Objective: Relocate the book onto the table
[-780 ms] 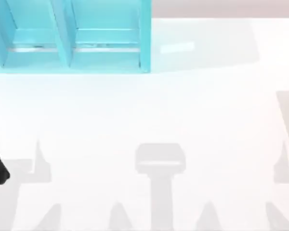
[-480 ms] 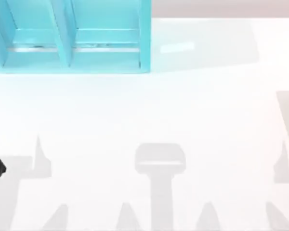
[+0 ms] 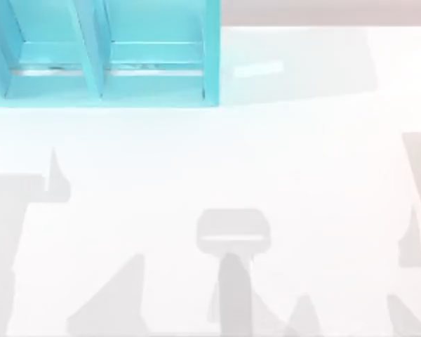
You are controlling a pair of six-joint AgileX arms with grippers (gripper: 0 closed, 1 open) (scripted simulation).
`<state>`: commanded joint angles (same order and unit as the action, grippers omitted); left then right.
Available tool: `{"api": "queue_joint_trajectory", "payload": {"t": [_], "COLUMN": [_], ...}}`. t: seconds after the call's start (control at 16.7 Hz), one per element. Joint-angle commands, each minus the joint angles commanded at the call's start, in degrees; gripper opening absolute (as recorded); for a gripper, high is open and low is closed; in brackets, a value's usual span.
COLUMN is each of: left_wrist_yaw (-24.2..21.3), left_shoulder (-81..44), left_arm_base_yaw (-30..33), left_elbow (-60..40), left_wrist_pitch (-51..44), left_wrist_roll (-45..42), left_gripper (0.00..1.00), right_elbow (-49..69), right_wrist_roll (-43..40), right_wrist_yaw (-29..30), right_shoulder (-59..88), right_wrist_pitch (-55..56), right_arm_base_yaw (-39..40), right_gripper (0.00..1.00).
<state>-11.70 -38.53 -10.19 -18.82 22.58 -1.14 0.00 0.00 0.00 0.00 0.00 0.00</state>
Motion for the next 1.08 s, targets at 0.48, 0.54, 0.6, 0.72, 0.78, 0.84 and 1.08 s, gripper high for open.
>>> {"api": "queue_joint_trajectory", "payload": {"t": [0.48, 0.54, 0.6, 0.72, 0.78, 0.84, 1.08], "left_wrist_yaw": [-13.7, -15.1, -16.5, -18.8, -19.8, -20.7, -22.5], "left_shoulder": [-52.3, -58.1, -63.6, -73.1, -77.0, -80.3, -87.2], "left_arm_base_yaw": [-11.5, -12.8, -14.1, -16.4, -17.4, -18.2, -20.2], "left_elbow": [-19.8, -22.0, -24.2, -28.1, -29.8, -31.4, -34.9], "left_wrist_pitch": [24.1, 26.8, 29.5, 34.2, 36.2, 38.1, 42.3], "left_wrist_roll": [-1.7, -1.9, -2.2, -2.7, -2.9, -3.1, -3.7], "left_gripper": [1.0, 1.0, 1.0, 1.0, 1.0, 1.0, 1.0], "right_elbow": [0.0, 0.0, 0.0, 0.0, 0.0, 0.0, 0.0], "right_wrist_roll": [0.0, 0.0, 0.0, 0.0, 0.0, 0.0, 0.0], "right_wrist_yaw": [0.0, 0.0, 0.0, 0.0, 0.0, 0.0, 0.0], "right_shoulder": [0.0, 0.0, 0.0, 0.0, 0.0, 0.0, 0.0], "right_wrist_pitch": [0.0, 0.0, 0.0, 0.0, 0.0, 0.0, 0.0], "right_arm_base_yaw": [0.0, 0.0, 0.0, 0.0, 0.0, 0.0, 0.0], "right_gripper": [1.0, 1.0, 1.0, 1.0, 1.0, 1.0, 1.0]}}
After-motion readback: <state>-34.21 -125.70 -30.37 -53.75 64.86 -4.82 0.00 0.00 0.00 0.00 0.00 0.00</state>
